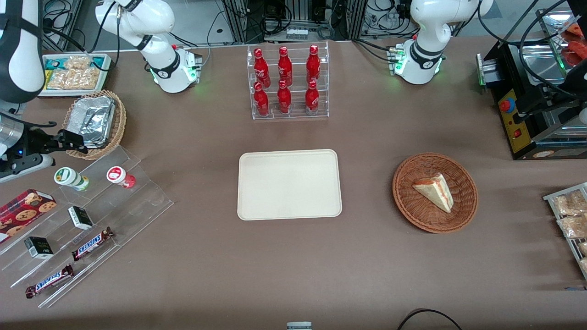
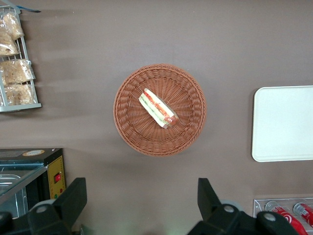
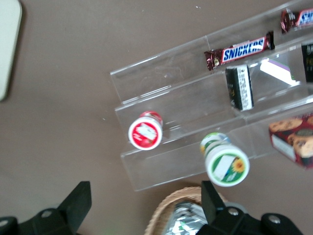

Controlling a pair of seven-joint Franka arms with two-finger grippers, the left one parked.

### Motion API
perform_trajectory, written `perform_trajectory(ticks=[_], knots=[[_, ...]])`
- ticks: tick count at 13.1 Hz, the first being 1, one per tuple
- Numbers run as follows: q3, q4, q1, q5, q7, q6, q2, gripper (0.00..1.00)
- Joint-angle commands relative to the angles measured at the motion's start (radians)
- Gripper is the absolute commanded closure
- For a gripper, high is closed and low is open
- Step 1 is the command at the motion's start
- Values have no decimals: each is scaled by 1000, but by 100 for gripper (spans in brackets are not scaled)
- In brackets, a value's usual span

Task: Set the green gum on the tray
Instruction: 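Move the right gripper down toward the green-and-white gum container on the acrylic stand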

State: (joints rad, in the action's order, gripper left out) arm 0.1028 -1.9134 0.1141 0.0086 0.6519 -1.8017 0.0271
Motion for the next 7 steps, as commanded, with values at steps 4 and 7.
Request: perform_trajectory(ticks=[4, 7], knots=[[-2, -52, 50, -13, 349, -129, -26, 0], [-2, -117, 96, -7, 482, -238, -36, 0]])
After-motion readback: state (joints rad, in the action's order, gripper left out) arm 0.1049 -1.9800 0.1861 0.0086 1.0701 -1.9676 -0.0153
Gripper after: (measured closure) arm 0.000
